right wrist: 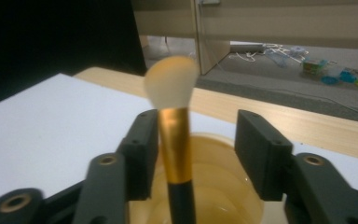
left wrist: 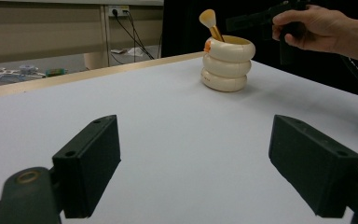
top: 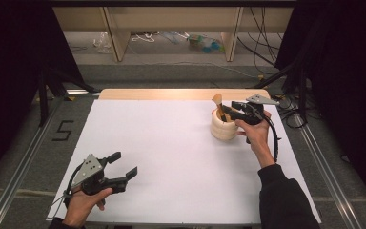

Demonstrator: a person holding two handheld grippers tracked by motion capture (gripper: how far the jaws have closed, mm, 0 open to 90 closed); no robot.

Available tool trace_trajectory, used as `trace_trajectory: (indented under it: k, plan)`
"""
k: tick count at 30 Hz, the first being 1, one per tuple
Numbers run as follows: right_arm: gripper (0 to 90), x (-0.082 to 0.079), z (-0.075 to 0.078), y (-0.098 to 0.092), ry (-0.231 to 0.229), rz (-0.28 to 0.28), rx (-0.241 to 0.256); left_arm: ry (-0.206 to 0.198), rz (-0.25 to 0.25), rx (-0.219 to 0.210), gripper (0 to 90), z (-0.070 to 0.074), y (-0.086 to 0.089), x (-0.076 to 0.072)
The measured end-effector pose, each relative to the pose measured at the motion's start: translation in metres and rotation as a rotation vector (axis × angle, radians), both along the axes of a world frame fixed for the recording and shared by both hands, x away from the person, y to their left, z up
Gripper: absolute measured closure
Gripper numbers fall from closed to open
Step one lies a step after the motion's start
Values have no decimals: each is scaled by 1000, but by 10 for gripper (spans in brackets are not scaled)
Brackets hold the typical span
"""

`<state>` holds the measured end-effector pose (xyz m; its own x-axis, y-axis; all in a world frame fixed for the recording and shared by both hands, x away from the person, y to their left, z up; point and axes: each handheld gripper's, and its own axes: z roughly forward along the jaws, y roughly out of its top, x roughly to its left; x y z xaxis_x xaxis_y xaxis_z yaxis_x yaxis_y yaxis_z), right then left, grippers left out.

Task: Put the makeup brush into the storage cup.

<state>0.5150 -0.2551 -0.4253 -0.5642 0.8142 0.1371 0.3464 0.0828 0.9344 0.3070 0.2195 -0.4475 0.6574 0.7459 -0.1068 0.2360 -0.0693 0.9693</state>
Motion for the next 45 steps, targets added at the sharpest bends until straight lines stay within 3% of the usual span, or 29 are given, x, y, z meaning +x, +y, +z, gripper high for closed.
trace_trajectory:
  k: [1, 6, 8, 11, 14, 24, 26, 29, 36, 39, 45]
  plan:
    - [457, -2, 3, 0, 11, -10, 1, 0, 0, 0, 165, 0, 0, 0]
    - [411, -8, 13, 1, -21, 0, 3, 4, 5, -4, 165, 0, 0, 0]
    - [398, -10, 16, 3, -17, 1, -10, 0, 0, 0, 165, 0, 0, 0]
    - [382, -14, 20, 7, -10, 11, 8, 3, 5, -3, 165, 0, 0, 0]
    - [369, -18, 25, 12, -26, 14, -27, 3, 5, -3, 165, 0, 0, 0]
    - [342, -33, 37, 20, -10, 48, -17, 2, 5, -5, 165, 0, 0, 0]
    - [336, -34, 37, 21, -29, 53, -16, 2, 5, -6, 165, 0, 0, 0]
    - [330, -39, 39, 24, -24, 60, -41, 1, 5, -6, 165, 0, 0, 0]
    - [284, -54, 40, 32, -8, 111, -43, 1, 4, -6, 165, 0, 0, 0]
    - [283, -60, 40, 35, -31, 123, -52, 1, 4, -7, 165, 0, 0, 0]
    - [279, -70, 39, 41, -23, 147, -66, 1, 4, -6, 165, 0, 0, 0]
